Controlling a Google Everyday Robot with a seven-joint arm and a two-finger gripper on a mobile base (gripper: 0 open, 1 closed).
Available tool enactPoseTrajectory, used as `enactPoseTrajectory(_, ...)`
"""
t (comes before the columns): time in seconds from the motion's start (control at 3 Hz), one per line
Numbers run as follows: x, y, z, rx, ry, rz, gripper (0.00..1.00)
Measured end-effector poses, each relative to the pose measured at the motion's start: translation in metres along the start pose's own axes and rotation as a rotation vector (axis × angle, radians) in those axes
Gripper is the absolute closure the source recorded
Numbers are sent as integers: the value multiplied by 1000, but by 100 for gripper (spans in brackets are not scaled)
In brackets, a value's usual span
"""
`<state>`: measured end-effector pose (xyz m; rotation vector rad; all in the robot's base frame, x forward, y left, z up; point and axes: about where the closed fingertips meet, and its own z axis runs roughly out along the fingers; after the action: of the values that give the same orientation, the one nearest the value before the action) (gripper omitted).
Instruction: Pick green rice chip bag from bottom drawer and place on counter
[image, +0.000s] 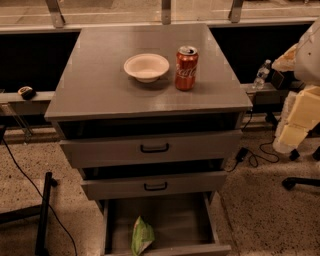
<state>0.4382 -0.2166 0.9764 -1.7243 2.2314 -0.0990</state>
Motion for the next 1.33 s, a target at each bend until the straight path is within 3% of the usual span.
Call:
enactPoseTrajectory(0.33,-4,6,4,2,-24,-2,0)
enactPoseTrajectory(0.67,-13,40,41,-33,-136,-14,0)
enactPoseTrajectory(1.0,-13,89,124,-206,-162,-45,0)
enactPoseTrajectory(1.33,-6,108,142,-253,-153,-43,0)
